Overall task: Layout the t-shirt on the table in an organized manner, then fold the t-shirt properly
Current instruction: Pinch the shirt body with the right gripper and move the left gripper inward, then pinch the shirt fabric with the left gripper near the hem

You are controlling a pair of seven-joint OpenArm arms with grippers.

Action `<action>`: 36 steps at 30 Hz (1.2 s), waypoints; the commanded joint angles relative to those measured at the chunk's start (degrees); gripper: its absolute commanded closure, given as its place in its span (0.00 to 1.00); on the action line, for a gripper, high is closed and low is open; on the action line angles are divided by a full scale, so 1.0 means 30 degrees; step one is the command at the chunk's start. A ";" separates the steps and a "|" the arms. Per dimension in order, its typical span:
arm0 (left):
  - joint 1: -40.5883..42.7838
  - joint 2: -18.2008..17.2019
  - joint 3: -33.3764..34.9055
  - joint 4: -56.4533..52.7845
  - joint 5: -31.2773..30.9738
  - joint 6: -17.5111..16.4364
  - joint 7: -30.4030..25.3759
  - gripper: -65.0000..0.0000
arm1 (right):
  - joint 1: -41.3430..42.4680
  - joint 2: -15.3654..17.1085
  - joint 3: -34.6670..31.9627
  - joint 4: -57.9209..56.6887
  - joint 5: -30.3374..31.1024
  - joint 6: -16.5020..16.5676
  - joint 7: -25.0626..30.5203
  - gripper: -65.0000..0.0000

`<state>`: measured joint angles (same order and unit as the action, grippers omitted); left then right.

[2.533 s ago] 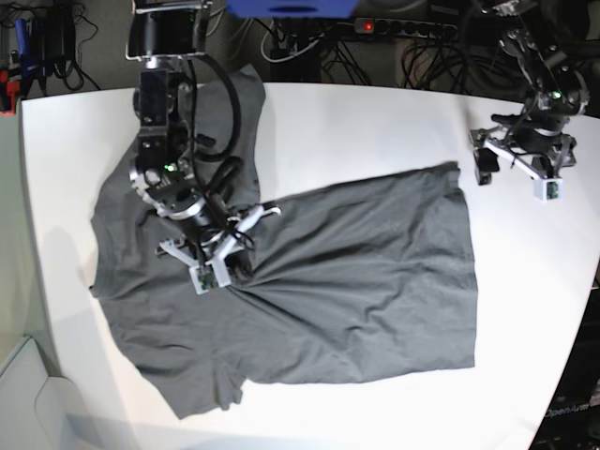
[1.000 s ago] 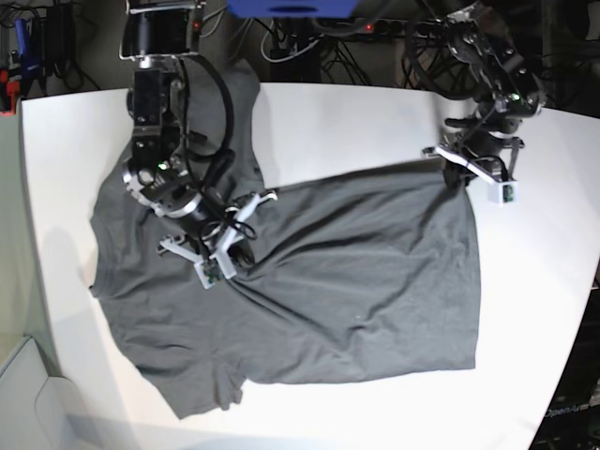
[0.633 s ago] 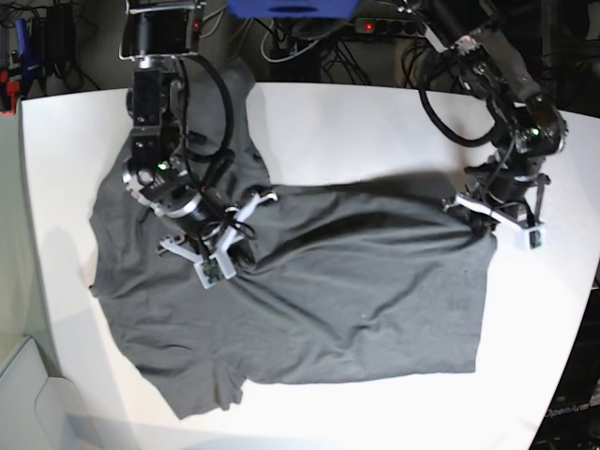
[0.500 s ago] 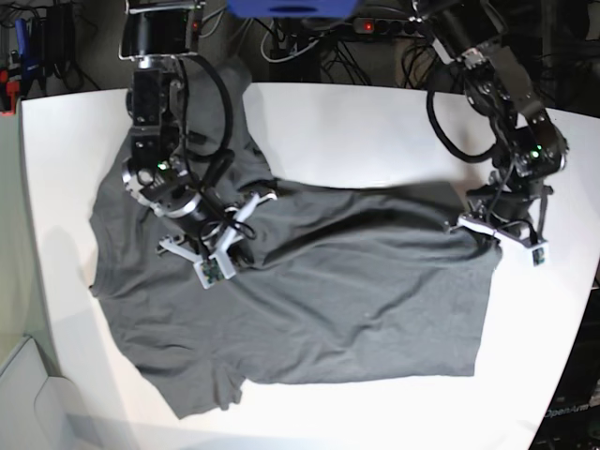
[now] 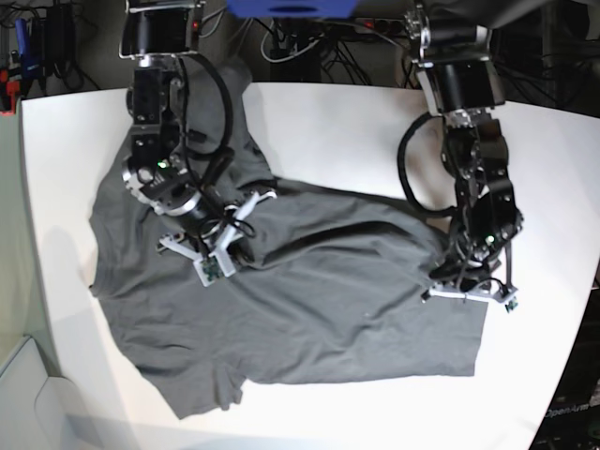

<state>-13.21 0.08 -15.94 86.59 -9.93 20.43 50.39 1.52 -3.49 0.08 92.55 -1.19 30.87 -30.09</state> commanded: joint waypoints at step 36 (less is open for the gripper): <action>-0.2028 -0.1124 0.0641 -0.4642 -0.0249 -0.1314 -0.4885 0.02 | -0.0492 0.0180 -0.0040 0.1193 0.0236 0.0127 0.0490 1.00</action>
<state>-18.15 -3.05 -14.15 71.40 -10.57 16.69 36.91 -0.93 -2.85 -0.03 95.00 -1.19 31.05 -30.22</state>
